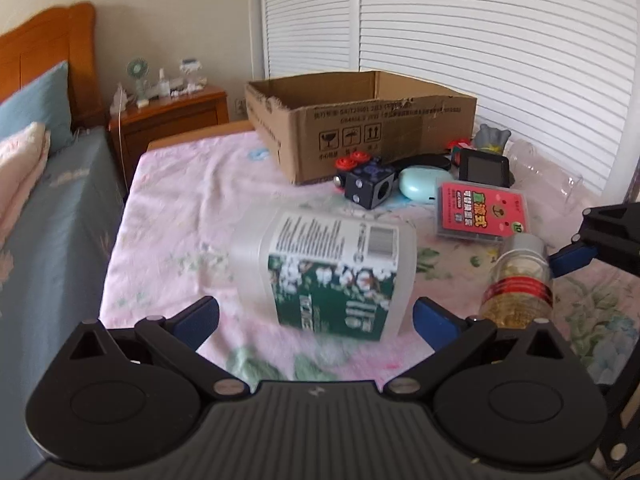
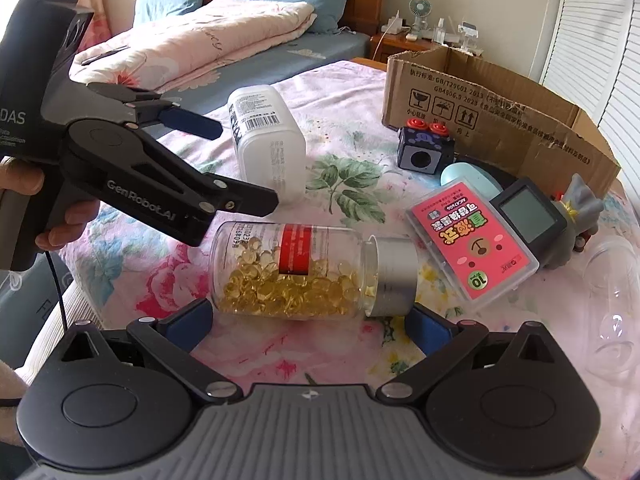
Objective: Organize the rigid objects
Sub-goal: 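Grasp white green-label bottle with left tool while right tool grasps yellow capsule bottle, then carry both bottles into the cardboard box and open both tools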
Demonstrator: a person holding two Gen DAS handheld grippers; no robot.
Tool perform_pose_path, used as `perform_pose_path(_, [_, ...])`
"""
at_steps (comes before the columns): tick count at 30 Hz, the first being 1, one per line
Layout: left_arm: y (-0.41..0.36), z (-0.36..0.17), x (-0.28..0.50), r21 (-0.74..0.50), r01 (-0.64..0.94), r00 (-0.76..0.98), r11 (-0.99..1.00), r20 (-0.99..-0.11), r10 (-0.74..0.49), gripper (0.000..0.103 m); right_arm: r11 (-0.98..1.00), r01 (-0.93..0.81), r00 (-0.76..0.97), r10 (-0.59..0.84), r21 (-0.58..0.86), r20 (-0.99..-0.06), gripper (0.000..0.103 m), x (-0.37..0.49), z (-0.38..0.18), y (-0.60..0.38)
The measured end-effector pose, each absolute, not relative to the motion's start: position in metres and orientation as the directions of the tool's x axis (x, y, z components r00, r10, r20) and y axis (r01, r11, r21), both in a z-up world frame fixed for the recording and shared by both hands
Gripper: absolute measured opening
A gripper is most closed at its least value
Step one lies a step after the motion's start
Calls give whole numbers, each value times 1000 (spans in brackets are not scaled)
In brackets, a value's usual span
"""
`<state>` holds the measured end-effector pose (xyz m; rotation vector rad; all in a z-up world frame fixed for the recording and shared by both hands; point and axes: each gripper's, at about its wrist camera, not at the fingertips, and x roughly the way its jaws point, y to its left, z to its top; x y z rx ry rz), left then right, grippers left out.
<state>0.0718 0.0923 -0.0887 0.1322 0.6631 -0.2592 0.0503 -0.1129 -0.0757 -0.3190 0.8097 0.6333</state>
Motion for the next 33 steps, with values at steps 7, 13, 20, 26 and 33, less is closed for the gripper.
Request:
perform_pose_path(7, [93, -82, 79, 56, 312, 776, 948, -590, -221, 102, 765, -637, 545, 364, -91, -755, 103, 48, -69, -101])
perform_pose_path(13, [95, -83, 78, 50, 318, 771, 947, -594, -227, 102, 801, -594, 562, 346, -75, -752, 103, 60, -65, -91])
perform_pose_path(20, [98, -83, 78, 48, 327, 773, 944, -588, -238, 102, 849, -521, 586, 283, -86, -760, 103, 69, -62, -102])
perform_pose_path(26, [94, -87, 81, 63, 342, 766, 938, -596, -239, 100, 845, -524, 602, 275, -110, -750, 103, 64, -60, -98])
perform_pose_path(33, [96, -85, 83, 32, 373, 746, 927, -605, -279, 83, 843, -525, 599, 273, -112, -753, 96, 65, -55, -96])
